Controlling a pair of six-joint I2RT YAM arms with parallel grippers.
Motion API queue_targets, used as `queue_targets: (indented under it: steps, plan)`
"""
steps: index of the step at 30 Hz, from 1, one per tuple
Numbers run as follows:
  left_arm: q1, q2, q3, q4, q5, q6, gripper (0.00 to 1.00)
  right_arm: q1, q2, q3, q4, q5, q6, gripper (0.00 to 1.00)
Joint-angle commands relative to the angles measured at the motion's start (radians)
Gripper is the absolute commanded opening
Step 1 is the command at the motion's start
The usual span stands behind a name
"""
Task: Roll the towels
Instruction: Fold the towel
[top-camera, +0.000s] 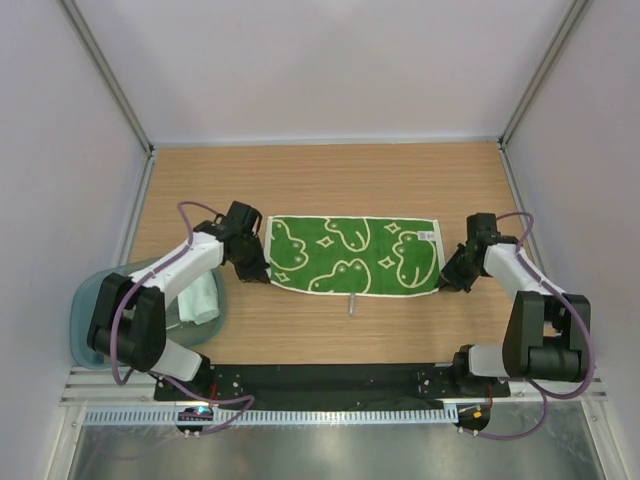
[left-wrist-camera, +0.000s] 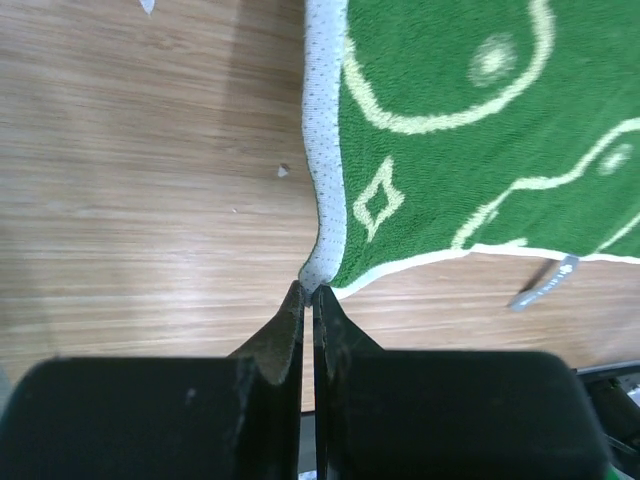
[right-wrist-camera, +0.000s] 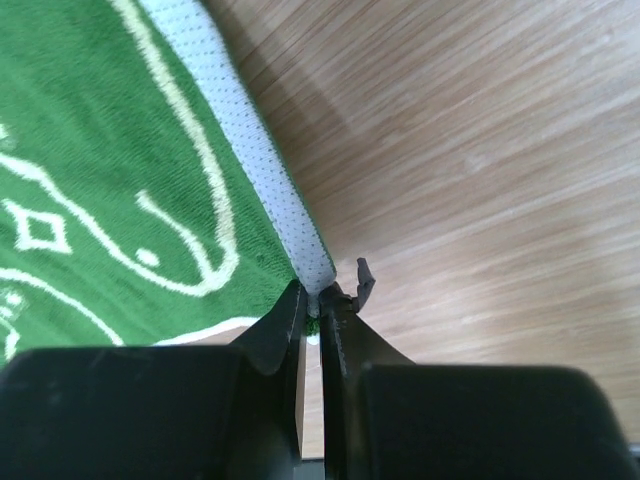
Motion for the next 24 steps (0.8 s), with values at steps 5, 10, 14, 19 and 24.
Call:
queue_targets:
  steps: [5, 10, 14, 19, 24]
  plan:
    - [-0.001, -0.047, 0.134, -0.069, 0.002, -0.001, 0.0, -0.001, -0.03, 0.143, -0.098, -0.064, -0.032, 0.08]
    - [0.016, 0.023, 0.236, -0.088, -0.001, 0.016, 0.0, -0.001, 0.08, 0.275, -0.124, -0.055, -0.067, 0.08]
    - [0.05, 0.097, 0.329, -0.106, 0.016, 0.036, 0.0, -0.001, 0.153, 0.354, -0.128, -0.06, -0.067, 0.07]
    - [0.085, 0.186, 0.442, -0.123, 0.031, 0.048, 0.0, -0.001, 0.223, 0.461, -0.137, -0.069, -0.06, 0.07]
    - [0.107, 0.246, 0.52, -0.138, 0.04, 0.054, 0.0, -0.001, 0.294, 0.551, -0.152, -0.066, -0.056, 0.06]
